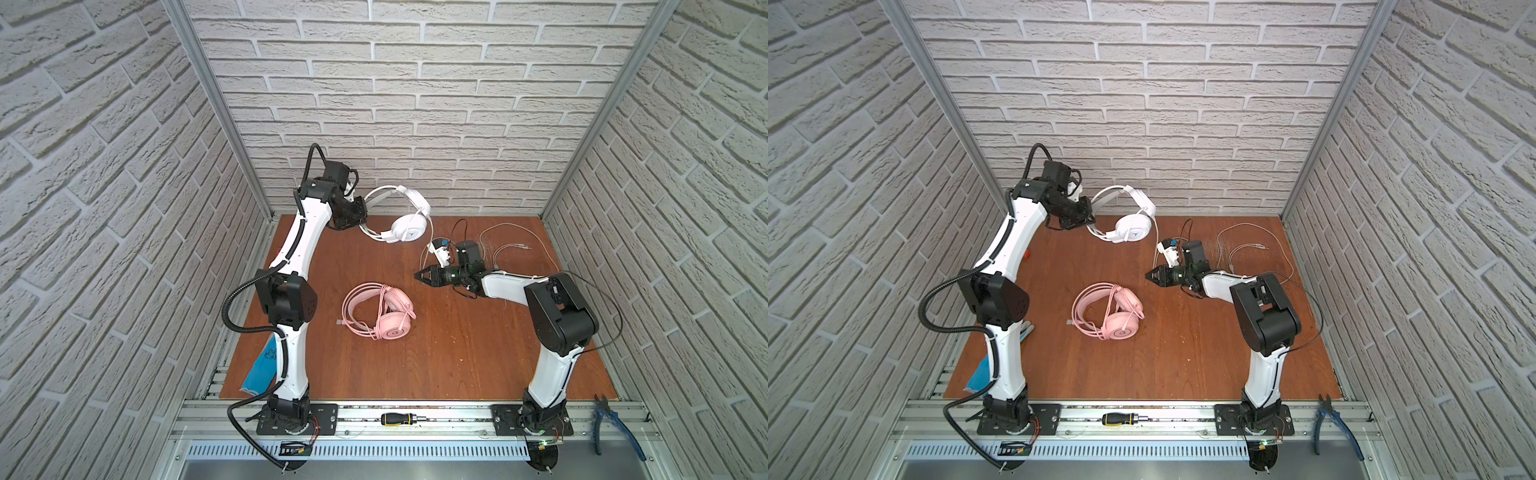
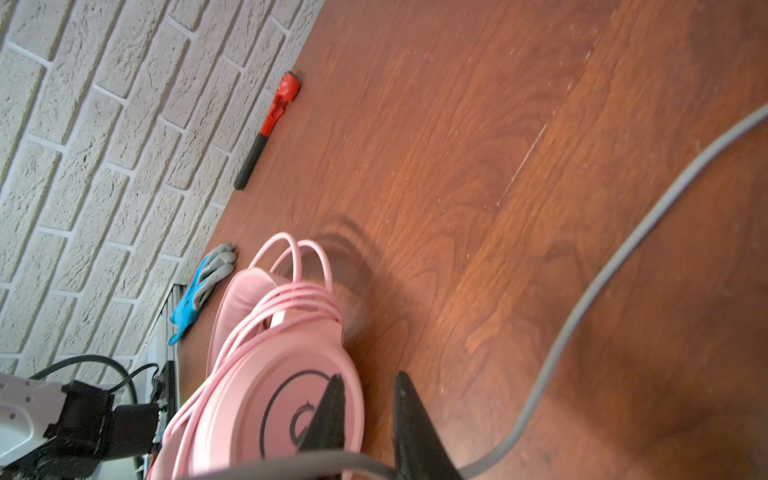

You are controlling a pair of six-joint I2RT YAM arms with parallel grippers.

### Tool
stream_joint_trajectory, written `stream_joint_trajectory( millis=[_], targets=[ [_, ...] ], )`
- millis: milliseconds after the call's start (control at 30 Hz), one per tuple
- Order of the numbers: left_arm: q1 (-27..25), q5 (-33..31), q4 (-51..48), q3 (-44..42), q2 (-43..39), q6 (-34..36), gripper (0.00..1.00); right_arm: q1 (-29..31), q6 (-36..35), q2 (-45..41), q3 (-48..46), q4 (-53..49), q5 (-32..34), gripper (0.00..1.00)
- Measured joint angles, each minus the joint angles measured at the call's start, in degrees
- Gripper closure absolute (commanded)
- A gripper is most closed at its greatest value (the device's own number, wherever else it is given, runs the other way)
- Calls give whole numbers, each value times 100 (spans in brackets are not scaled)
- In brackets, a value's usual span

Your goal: Wrap the headphones

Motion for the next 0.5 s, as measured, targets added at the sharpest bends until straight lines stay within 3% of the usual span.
stream_joint_trajectory(
  millis=[167,500],
  targets=[
    [50,-55,116,-173,-35,-98,100,0,-367,-756,-133,-734,245,93],
    [55,-179,317,-658,-162,-321,100,13,-1384,-1926,-79,-2791,988,94]
  ],
)
